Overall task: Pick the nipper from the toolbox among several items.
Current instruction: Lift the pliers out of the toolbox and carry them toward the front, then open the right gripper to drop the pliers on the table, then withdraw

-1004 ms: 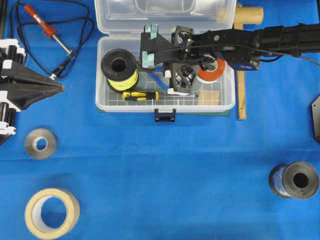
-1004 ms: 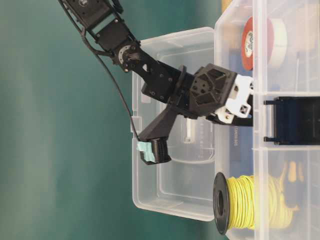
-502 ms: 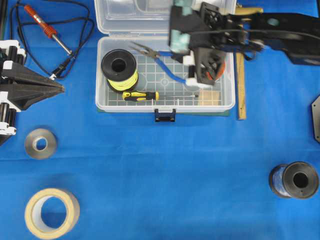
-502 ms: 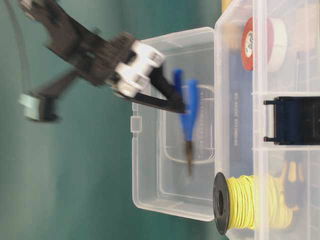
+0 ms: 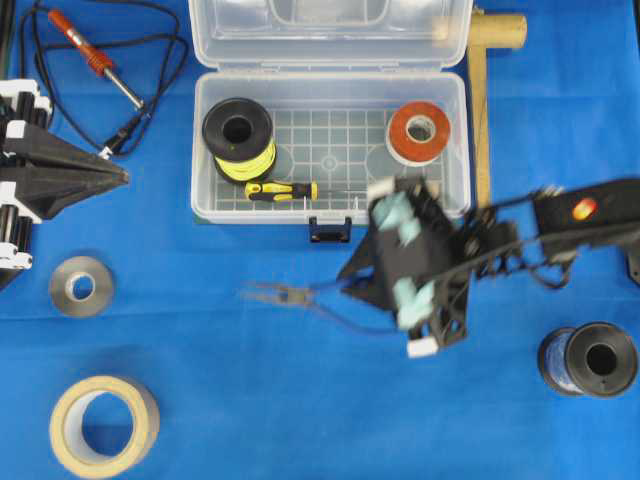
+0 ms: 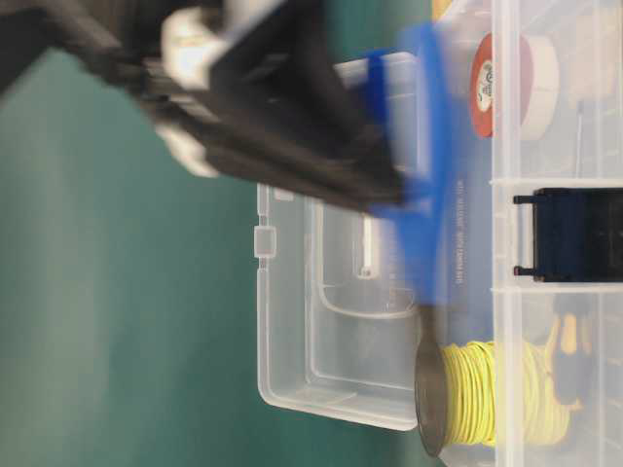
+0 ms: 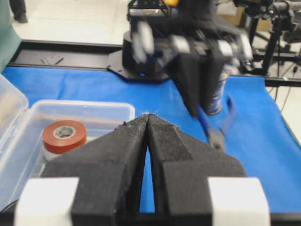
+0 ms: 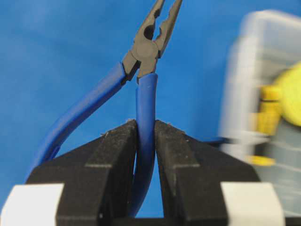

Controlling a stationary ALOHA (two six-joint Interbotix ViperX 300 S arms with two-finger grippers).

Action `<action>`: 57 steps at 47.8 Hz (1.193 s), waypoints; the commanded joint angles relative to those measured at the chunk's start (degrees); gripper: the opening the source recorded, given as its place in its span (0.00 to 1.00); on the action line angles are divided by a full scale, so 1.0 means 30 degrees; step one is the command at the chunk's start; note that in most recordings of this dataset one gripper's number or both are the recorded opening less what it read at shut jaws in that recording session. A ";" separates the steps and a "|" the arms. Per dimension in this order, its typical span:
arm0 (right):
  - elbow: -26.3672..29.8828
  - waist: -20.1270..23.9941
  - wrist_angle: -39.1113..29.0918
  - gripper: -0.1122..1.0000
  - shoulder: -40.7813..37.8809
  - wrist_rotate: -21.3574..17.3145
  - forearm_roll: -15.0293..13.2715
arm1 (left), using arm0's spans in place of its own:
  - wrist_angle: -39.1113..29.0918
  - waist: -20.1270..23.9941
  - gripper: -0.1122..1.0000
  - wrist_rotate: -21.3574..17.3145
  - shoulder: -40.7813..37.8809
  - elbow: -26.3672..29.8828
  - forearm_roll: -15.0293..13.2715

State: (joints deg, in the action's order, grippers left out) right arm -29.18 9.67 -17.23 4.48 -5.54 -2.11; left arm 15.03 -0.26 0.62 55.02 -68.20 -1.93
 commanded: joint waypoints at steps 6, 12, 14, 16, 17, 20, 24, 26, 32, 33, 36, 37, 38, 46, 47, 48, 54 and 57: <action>0.0234 0.0615 0.0762 0.22 -0.2373 -0.1846 0.0059 | 0.0088 0.0000 0.10 0.0029 -0.0146 0.0146 -0.0059; 0.0234 0.0674 0.2197 0.22 -0.4072 -0.3135 0.0029 | 0.0088 0.0000 0.10 0.0029 -0.0117 0.0117 -0.0059; 0.0234 0.0674 0.2666 0.22 -0.4512 -0.3486 0.0059 | 0.0088 0.0000 0.10 0.0029 -0.0088 0.0117 -0.0059; 0.0264 0.0703 0.3076 0.22 -0.4922 -0.3809 0.0029 | 0.0088 0.0000 0.10 0.0029 -0.0088 0.0117 -0.0059; 0.0264 0.0674 0.3223 0.22 -0.5127 -0.3984 0.0059 | 0.0088 0.0000 0.10 0.0000 -0.0088 0.0117 -0.0059; 0.0293 0.0645 0.3604 0.22 -0.5684 -0.4395 0.0059 | 0.0117 0.0000 0.10 0.0000 -0.0088 0.0117 -0.0059; 0.0381 0.0615 0.3955 0.22 -0.6299 -0.4922 0.0059 | 0.0117 0.0000 0.10 0.0029 -0.0088 0.0117 -0.0059; 0.0381 0.0586 0.3984 0.22 -0.6445 -0.5127 0.0059 | 0.0088 0.0000 0.10 0.0029 -0.0117 0.0088 -0.0059; 0.0381 0.0498 0.3809 0.22 -0.6475 -0.5449 0.0059 | 0.0088 -0.0029 0.10 0.0029 -0.0117 0.0088 -0.0059; 0.0381 0.0498 0.3750 0.22 -0.6475 -0.5449 0.0059 | 0.0088 0.0000 0.10 0.0029 -0.0146 0.0088 -0.0059; 0.0410 0.0469 0.3516 0.22 -0.6475 -0.5449 0.0059 | 0.0088 0.0000 0.10 0.0029 -0.0117 0.0088 -0.0059; 0.0469 0.0439 0.3428 0.22 -0.6445 -0.5479 0.0059 | 0.0088 -0.0029 0.10 0.0029 -0.0146 0.0088 -0.0059; 0.0498 0.0410 0.3340 0.22 -0.6416 -0.5449 0.0059 | 0.0088 0.0000 0.10 0.0029 -0.0146 0.0088 -0.0059; 0.0557 0.0293 0.1904 0.58 -0.5127 -0.5244 -0.0059 | 0.0088 0.0000 0.10 0.0029 -0.0117 0.0088 -0.0059; 0.0527 0.0264 0.1670 0.64 -0.4863 -0.5244 -0.0088 | 0.0088 0.0000 0.10 0.0029 -0.0117 0.0088 -0.0059; 0.0498 0.0234 0.1465 0.70 -0.4600 -0.5244 -0.0117 | 0.0117 0.0000 0.10 0.0059 -0.0146 0.0088 -0.0059; 0.0293 0.0059 0.0088 0.85 -0.2285 -0.5215 -0.0469 | 0.0088 0.0000 0.10 0.0059 -0.0117 0.0088 -0.0059; 0.0059 0.0059 -0.0381 0.80 -0.1025 -0.5215 -0.0938 | 0.0088 0.0000 0.10 0.0059 -0.0117 0.0059 -0.0059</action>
State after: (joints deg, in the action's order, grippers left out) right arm -28.92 9.84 -16.79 -4.75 -21.27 -3.52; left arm 15.03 -0.26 0.70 55.02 -68.47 -2.02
